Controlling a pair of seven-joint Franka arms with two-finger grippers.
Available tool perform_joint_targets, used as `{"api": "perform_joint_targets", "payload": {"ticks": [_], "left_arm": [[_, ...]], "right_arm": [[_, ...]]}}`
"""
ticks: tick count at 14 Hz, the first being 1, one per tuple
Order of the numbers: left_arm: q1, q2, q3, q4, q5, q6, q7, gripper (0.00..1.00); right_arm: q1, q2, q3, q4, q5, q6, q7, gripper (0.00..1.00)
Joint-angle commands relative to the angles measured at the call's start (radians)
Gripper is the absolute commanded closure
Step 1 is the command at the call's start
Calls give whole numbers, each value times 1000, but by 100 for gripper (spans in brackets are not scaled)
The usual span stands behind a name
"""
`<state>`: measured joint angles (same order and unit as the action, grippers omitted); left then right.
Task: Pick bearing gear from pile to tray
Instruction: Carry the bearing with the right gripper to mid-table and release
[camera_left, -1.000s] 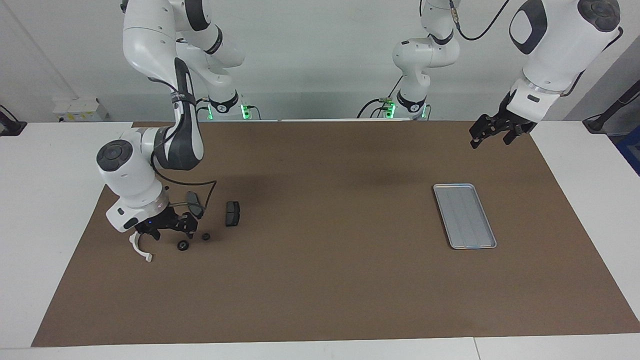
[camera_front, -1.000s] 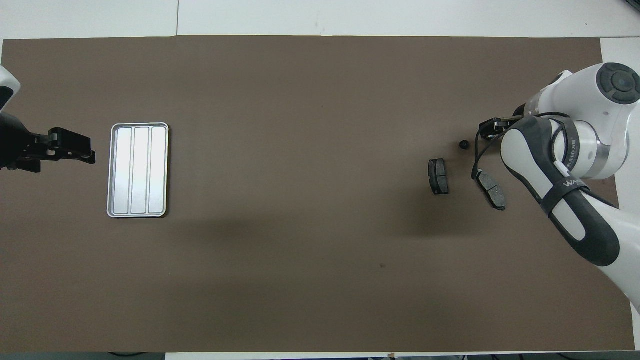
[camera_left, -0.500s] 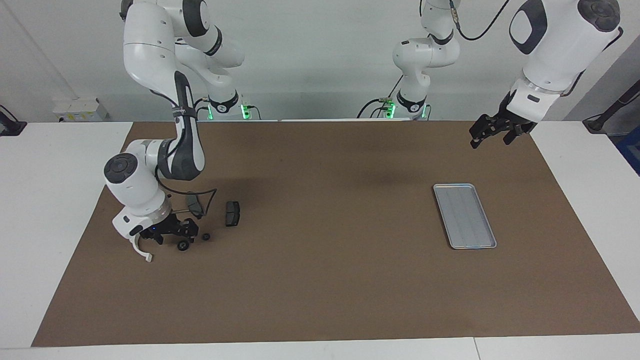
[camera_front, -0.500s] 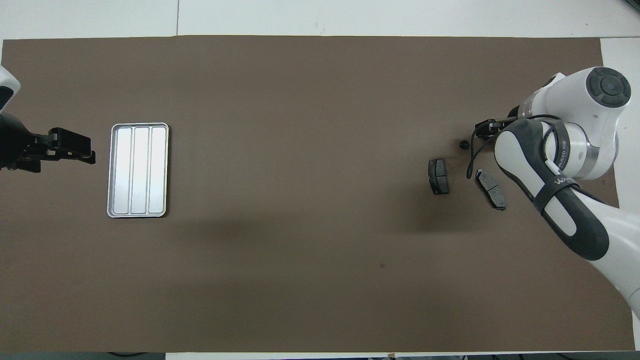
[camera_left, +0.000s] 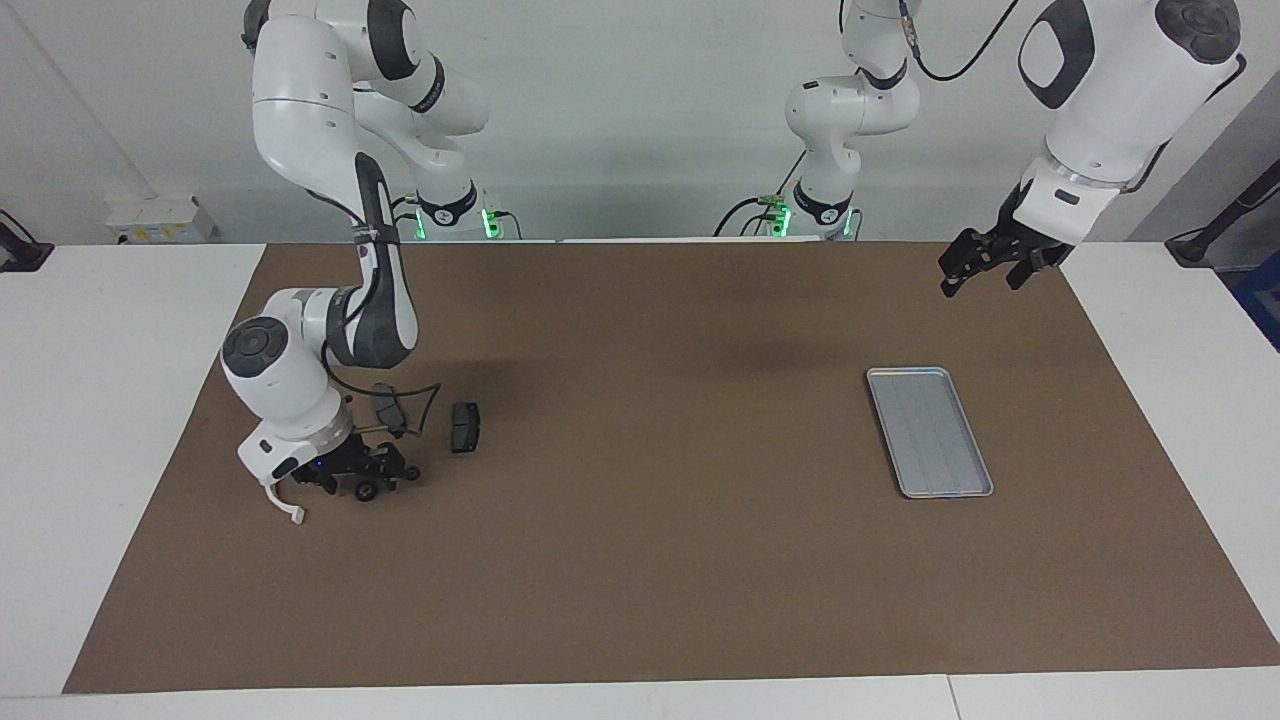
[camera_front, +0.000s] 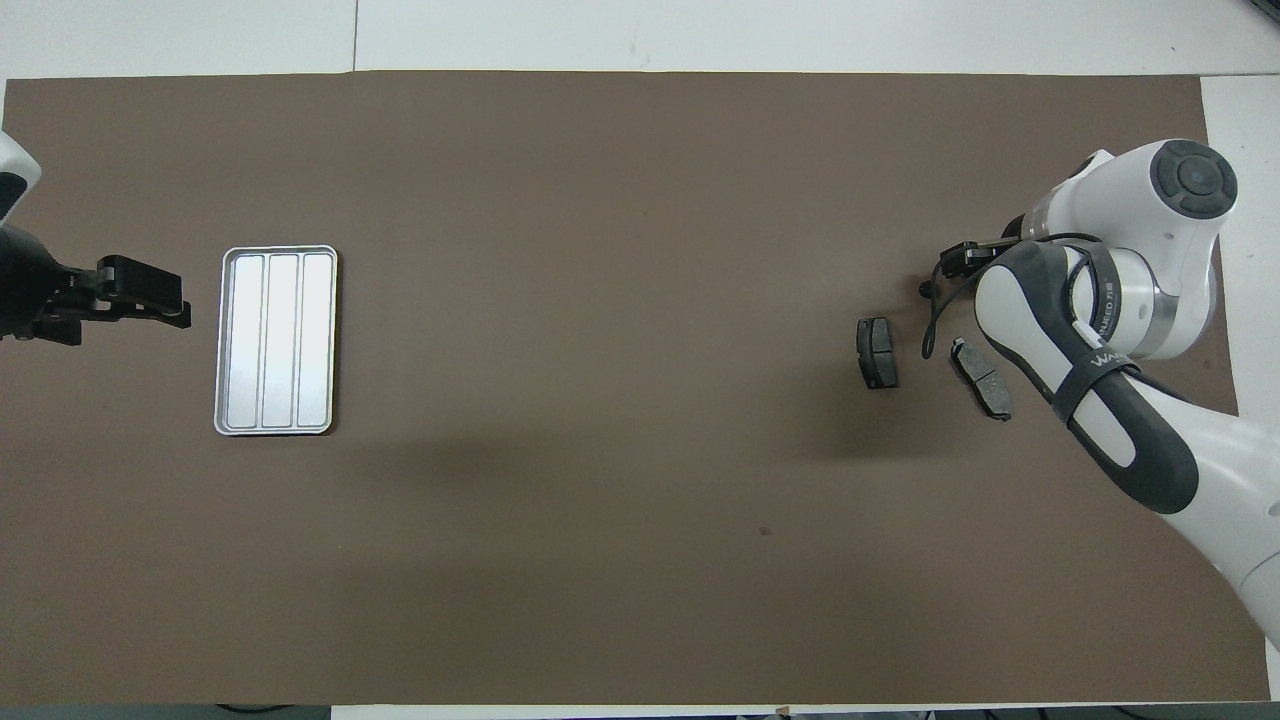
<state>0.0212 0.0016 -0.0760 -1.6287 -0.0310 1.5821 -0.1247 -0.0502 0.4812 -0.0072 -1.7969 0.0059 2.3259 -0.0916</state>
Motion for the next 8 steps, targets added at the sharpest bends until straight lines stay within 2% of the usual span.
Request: {"api": "perform_joint_targets", "payload": {"ticks": [1, 2, 3, 5, 8], "left_arm": [[5, -12, -4, -8, 5, 4, 7, 0], [5, -12, -4, -8, 5, 4, 7, 0], [5, -12, -4, -8, 5, 4, 7, 0], [5, -12, -4, -8, 5, 4, 7, 0], [3, -12, -4, -8, 5, 4, 7, 0]], "right_arm": [[-5, 0, 4, -9, 19, 24, -22, 57], [-5, 0, 4, -7, 19, 23, -22, 81], [-5, -1, 4, -2, 17, 14, -22, 100], [-2, -33, 4, 7, 17, -23, -20, 100], [15, -101, 10, 109, 17, -213, 9, 100]]}}
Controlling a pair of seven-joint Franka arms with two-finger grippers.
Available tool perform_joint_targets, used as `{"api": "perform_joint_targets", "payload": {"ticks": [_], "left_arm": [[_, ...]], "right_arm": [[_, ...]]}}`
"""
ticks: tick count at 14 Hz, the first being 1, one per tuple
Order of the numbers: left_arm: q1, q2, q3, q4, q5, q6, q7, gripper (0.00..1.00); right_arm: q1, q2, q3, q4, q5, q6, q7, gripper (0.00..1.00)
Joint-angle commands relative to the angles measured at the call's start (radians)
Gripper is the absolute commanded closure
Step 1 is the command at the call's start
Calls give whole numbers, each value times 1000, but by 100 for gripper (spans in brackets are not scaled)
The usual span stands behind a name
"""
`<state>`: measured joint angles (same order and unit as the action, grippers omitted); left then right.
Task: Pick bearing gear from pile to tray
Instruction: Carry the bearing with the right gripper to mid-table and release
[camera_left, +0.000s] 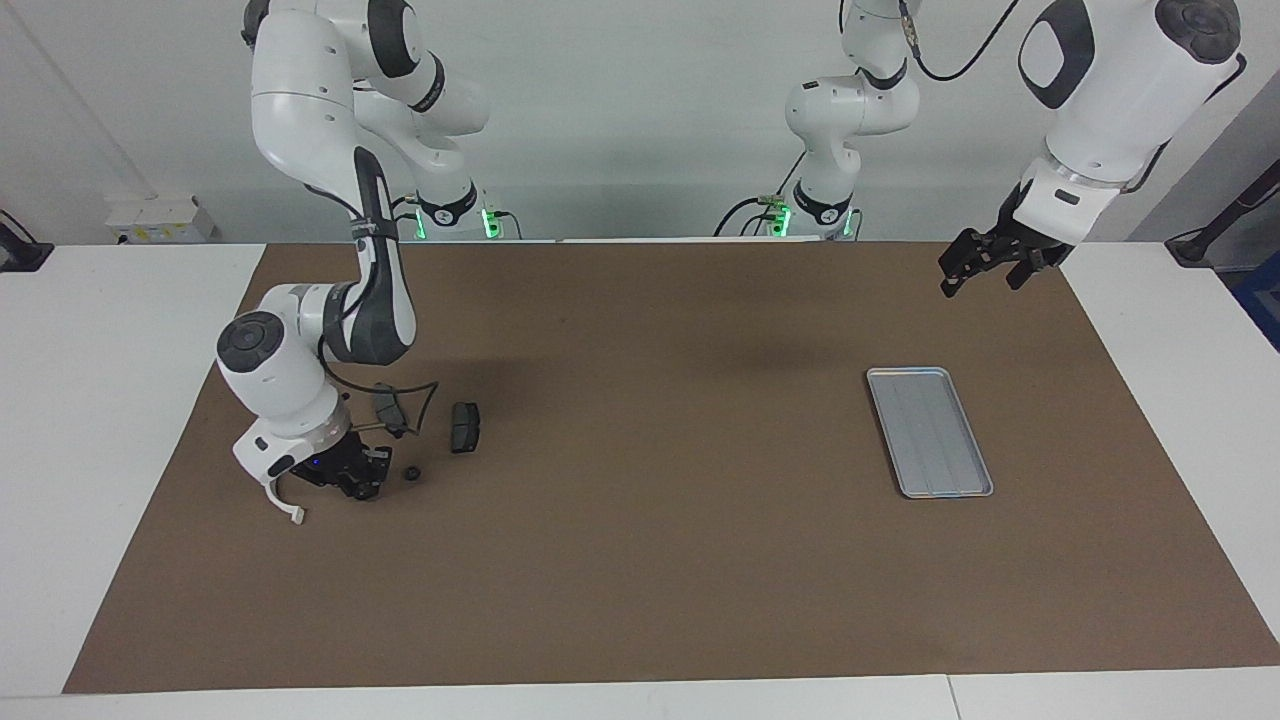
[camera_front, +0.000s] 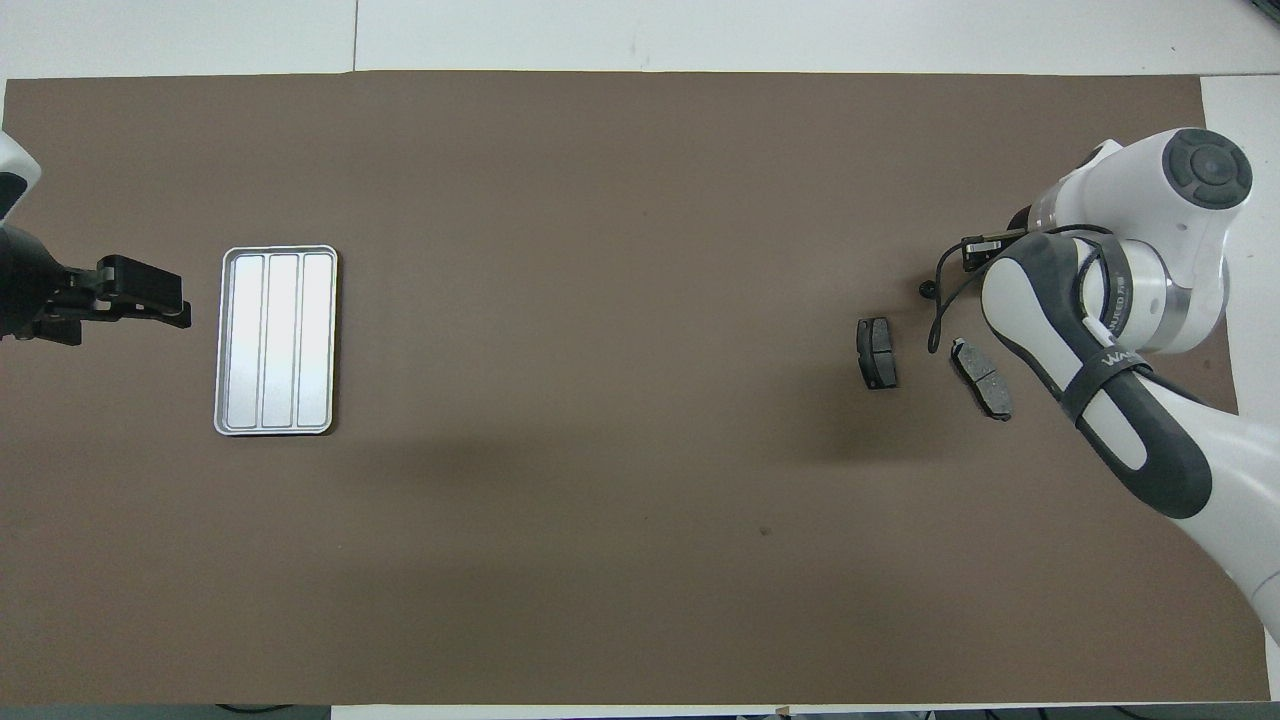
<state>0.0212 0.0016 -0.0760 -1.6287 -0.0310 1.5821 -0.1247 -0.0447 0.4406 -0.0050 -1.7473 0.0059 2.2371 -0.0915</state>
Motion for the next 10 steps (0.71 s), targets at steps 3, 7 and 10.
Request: {"api": "perform_joint_targets", "payload": {"ticks": [3, 7, 10], "left_arm": [[3, -12, -4, -8, 5, 4, 7, 0], [3, -12, -4, -8, 5, 4, 7, 0], [5, -12, -4, -8, 5, 4, 7, 0]], "right_arm": [[133, -126, 8, 123, 10, -241, 244, 100], [357, -166, 8, 115, 2, -261, 631, 100], [503, -171, 8, 97, 2, -254, 852, 100]]}}
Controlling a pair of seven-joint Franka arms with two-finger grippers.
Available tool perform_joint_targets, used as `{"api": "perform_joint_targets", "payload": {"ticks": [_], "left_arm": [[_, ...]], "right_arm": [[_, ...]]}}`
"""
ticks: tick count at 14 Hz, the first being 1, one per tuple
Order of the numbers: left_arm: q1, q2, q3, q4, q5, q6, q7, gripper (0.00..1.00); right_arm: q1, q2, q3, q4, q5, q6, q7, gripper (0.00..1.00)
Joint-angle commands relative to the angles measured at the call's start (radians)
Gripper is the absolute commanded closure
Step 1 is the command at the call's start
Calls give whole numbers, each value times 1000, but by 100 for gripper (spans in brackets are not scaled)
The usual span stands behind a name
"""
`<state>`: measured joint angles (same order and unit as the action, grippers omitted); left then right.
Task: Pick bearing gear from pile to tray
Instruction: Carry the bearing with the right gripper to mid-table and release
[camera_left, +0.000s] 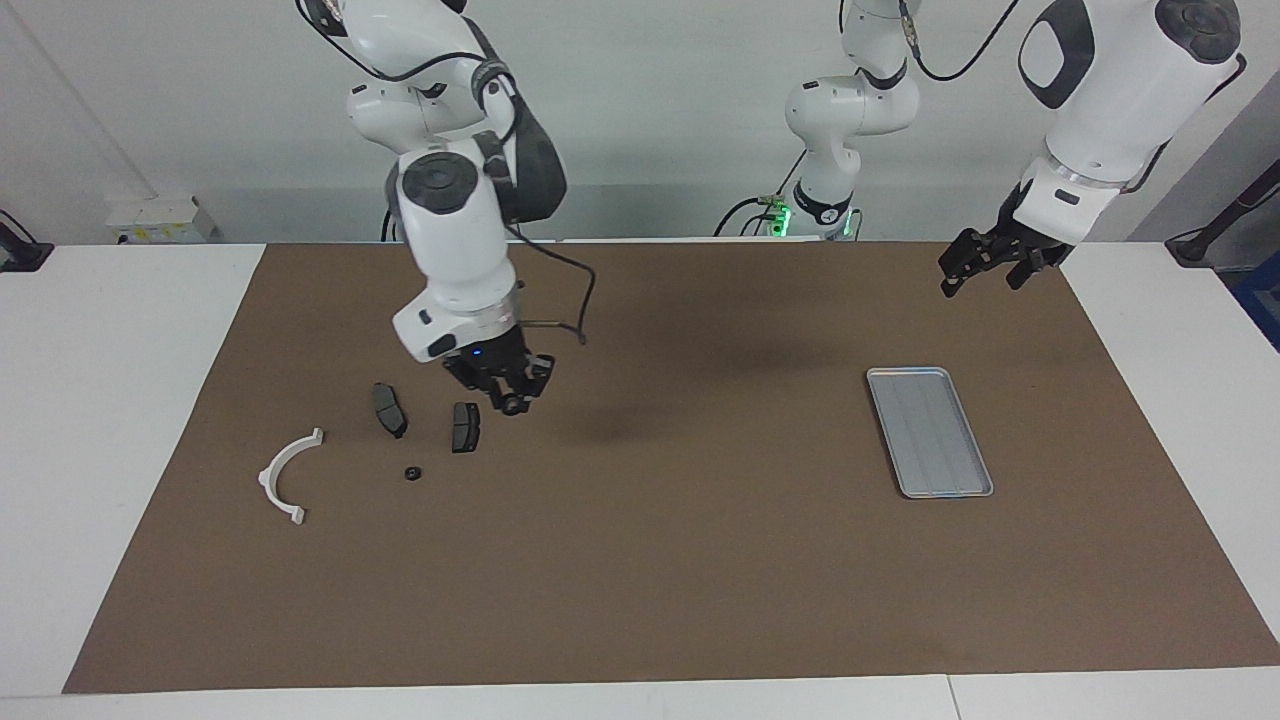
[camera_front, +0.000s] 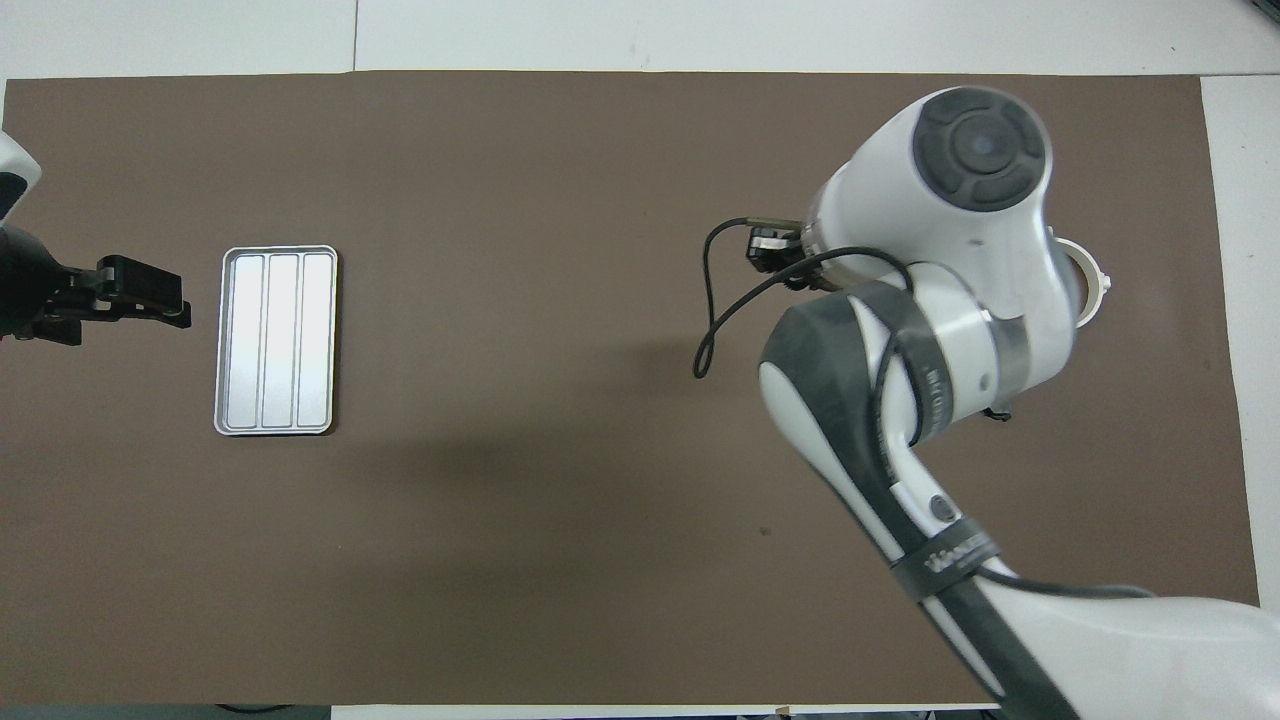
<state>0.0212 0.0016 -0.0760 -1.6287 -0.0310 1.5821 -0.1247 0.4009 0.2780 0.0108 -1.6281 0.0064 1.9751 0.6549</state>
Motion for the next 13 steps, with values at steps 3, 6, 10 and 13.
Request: {"api": "perform_joint_targets", "payload": {"ticks": [3, 6, 10, 13], "left_arm": [[5, -12, -4, -6, 5, 4, 7, 0], [5, -12, -4, -8, 5, 4, 7, 0], [5, -12, -4, -8, 5, 4, 7, 0], [5, -12, -4, -8, 5, 4, 7, 0]], "right_arm": [[147, 1, -8, -97, 1, 85, 222, 100], [176, 15, -6, -183, 1, 197, 252, 100], [210, 56, -6, -249, 3, 320, 301, 100], [217, 102, -6, -250, 3, 366, 318, 100]]}}
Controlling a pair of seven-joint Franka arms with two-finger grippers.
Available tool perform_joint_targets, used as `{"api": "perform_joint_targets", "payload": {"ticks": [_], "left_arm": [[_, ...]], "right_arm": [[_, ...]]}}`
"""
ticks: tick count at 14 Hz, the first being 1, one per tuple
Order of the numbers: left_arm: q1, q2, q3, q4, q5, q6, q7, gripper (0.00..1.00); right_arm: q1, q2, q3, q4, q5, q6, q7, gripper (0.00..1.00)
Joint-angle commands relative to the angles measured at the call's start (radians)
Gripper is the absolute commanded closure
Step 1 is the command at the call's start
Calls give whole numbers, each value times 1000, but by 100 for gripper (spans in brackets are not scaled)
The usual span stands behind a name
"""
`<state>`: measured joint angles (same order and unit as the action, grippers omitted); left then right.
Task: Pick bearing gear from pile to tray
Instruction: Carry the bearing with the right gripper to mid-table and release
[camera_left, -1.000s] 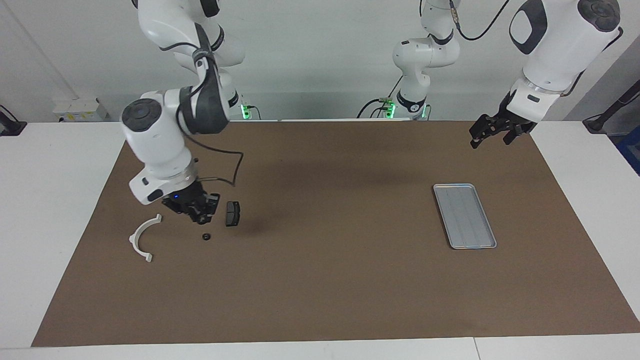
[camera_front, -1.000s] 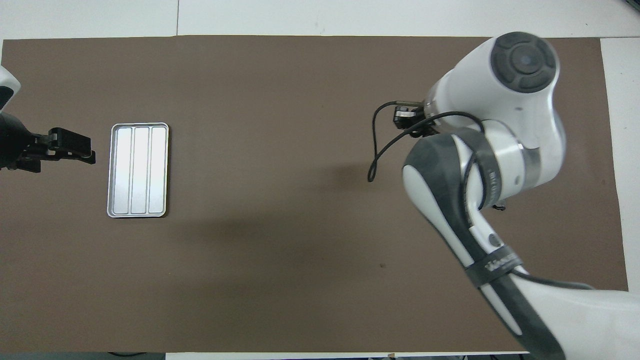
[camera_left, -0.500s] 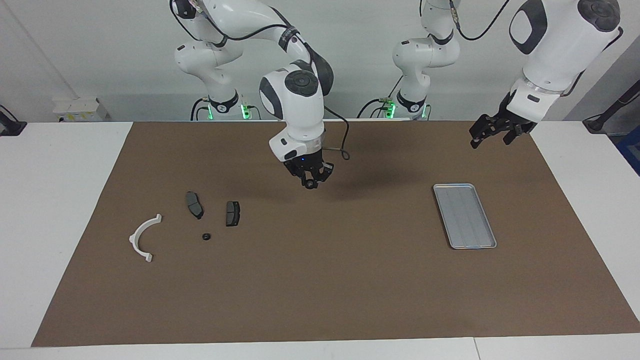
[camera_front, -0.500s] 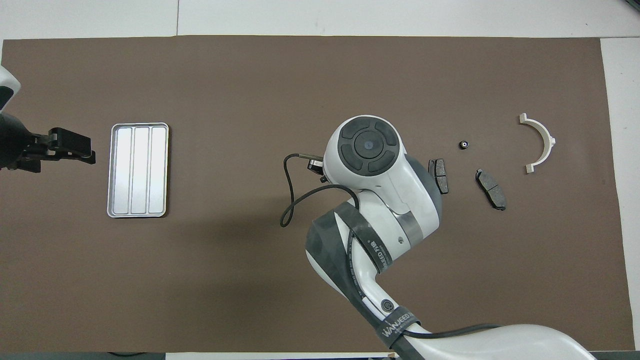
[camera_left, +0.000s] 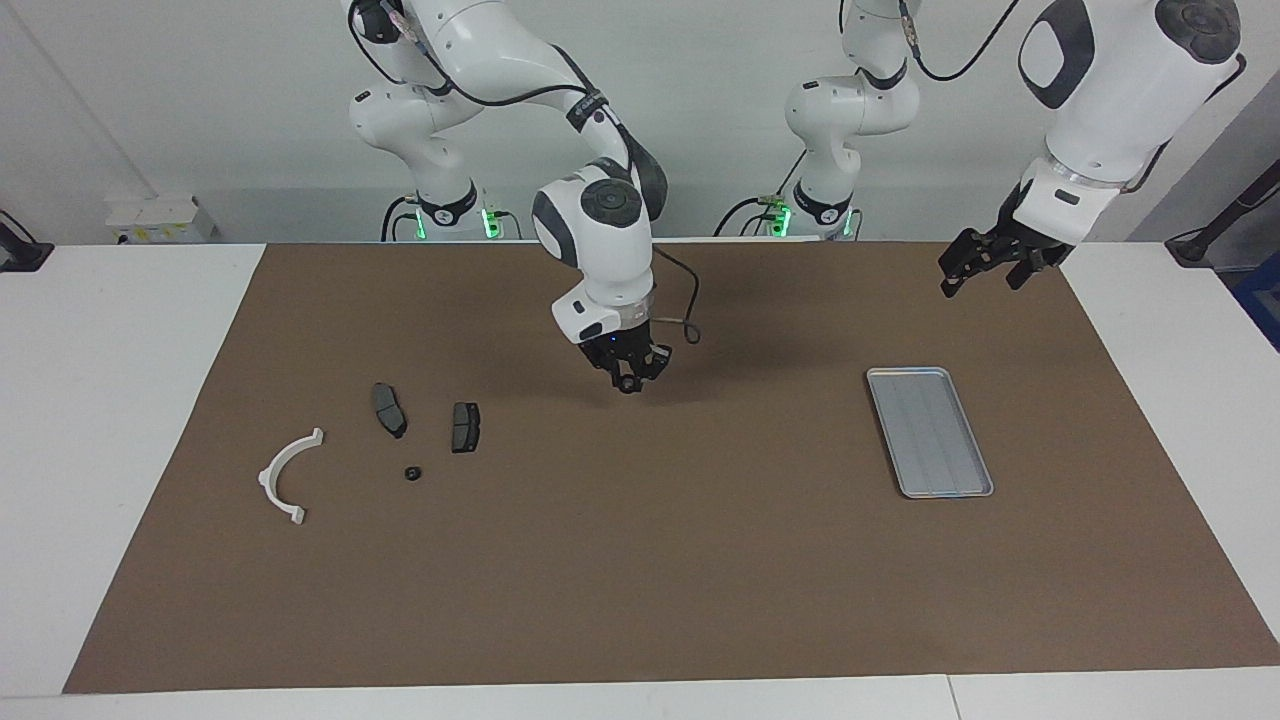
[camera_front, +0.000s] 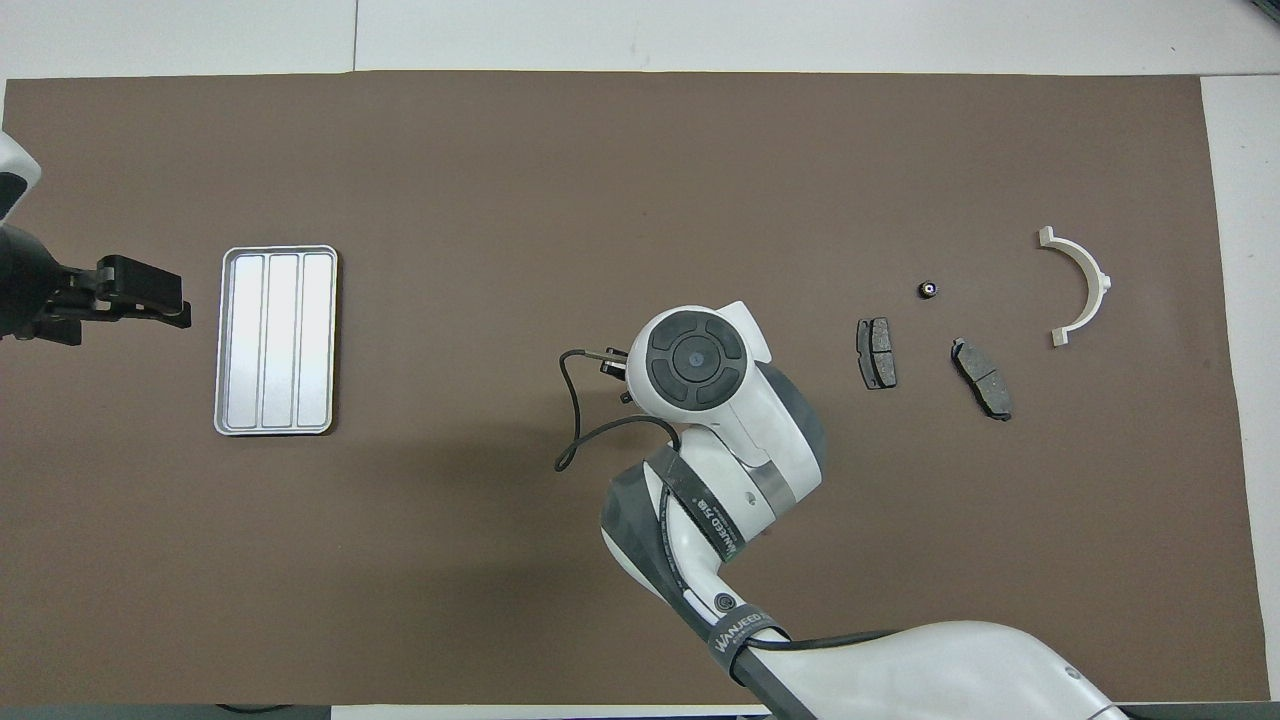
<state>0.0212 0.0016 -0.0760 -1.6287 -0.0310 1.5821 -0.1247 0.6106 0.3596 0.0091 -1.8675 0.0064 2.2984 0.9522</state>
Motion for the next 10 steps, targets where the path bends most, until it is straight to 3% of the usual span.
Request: {"api": "perform_joint_targets", "payload": {"ticks": [1, 5, 6, 7, 8, 9, 10], "left_arm": [[5, -12, -4, -8, 5, 4, 7, 0], [5, -12, -4, -8, 5, 4, 7, 0], [3, -12, -4, -8, 5, 4, 7, 0], [5, -11, -4, -8, 5, 4, 7, 0], [5, -12, -4, -8, 5, 4, 7, 0], [5, -12, -4, -8, 5, 4, 7, 0], [3, -12, -4, -8, 5, 4, 7, 0]], "right_arm": [[21, 33, -4, -10, 3, 64, 34, 100], [21, 65, -4, -13, 3, 95, 40, 100], [15, 67, -4, -16, 4, 99, 42, 95], [14, 67, -4, -16, 6, 99, 42, 47], [9, 67, -4, -12, 7, 87, 42, 19], [6, 64, -4, -6, 7, 79, 39, 4], [0, 55, -4, 5, 7, 60, 34, 1]]}}
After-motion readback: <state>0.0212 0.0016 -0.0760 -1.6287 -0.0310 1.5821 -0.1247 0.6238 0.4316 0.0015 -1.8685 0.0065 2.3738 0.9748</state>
